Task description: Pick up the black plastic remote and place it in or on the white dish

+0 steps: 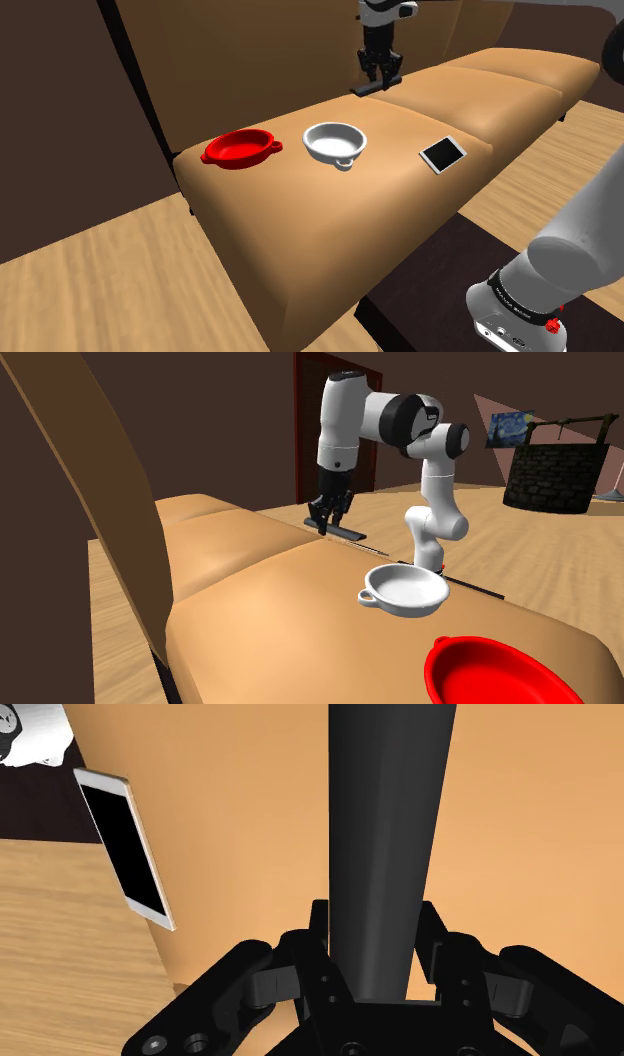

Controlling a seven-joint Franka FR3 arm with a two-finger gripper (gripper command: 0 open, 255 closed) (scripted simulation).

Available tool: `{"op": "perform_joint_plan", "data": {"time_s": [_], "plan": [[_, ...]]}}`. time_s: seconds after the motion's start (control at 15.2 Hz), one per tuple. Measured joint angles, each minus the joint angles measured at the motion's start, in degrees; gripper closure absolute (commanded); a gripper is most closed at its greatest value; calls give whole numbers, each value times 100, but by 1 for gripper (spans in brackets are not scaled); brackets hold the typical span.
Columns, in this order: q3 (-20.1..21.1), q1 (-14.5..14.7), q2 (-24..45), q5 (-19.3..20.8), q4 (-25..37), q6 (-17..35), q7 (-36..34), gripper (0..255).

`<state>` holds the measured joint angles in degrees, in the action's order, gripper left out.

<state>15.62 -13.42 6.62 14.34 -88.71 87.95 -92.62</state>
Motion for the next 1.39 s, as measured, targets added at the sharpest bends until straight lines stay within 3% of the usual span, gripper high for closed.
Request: {"op": "perform_joint_plan", "data": {"time_s": [0.92, 1.39], "plan": [[829, 976, -139, -248, -240, -271, -1787, 255], [877, 1027, -161, -276, -754, 189, -1991, 255]]}}
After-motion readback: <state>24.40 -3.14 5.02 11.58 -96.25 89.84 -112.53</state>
